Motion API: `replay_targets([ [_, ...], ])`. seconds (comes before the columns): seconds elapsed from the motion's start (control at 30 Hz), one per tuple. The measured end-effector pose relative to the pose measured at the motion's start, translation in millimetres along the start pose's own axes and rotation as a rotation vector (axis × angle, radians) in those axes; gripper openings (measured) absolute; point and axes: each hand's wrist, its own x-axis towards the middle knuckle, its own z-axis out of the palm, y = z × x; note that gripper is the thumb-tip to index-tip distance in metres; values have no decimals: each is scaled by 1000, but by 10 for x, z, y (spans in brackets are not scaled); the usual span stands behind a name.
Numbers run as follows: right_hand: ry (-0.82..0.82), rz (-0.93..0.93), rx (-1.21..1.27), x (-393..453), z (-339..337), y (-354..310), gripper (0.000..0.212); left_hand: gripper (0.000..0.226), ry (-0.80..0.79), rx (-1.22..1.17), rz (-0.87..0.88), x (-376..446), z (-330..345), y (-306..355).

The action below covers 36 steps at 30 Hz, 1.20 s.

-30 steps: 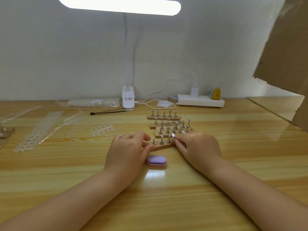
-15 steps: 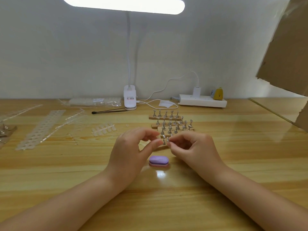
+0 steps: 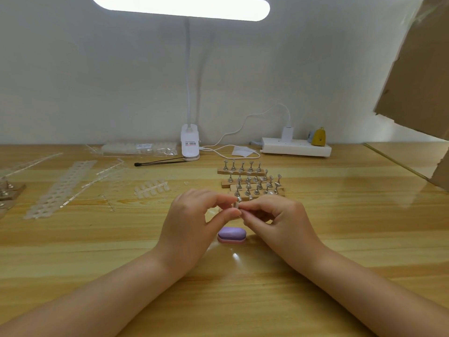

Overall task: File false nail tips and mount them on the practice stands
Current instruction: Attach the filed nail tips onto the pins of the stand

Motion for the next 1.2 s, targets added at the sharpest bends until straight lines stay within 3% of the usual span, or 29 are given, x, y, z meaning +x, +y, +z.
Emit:
replay_targets([
  [0.77,-3,-174,-126,-16,-33,14,12,19,-35,-173,-90,-2,-4,23],
  [0.9,-14,-65,-130,29,-7,11,7,34,29,-56,-47,-10,30,65],
  [1.0,67,96,-122,71,-54,67,8,39,72,-10,-55,-22,27,102],
  [1.17,93,295,-287,102,-142,203,16,13,104,24,-167,-15,1,102],
  [1.2,85,319,-321,112,-140,219,18,17,105,35,-191,-11,6,96],
])
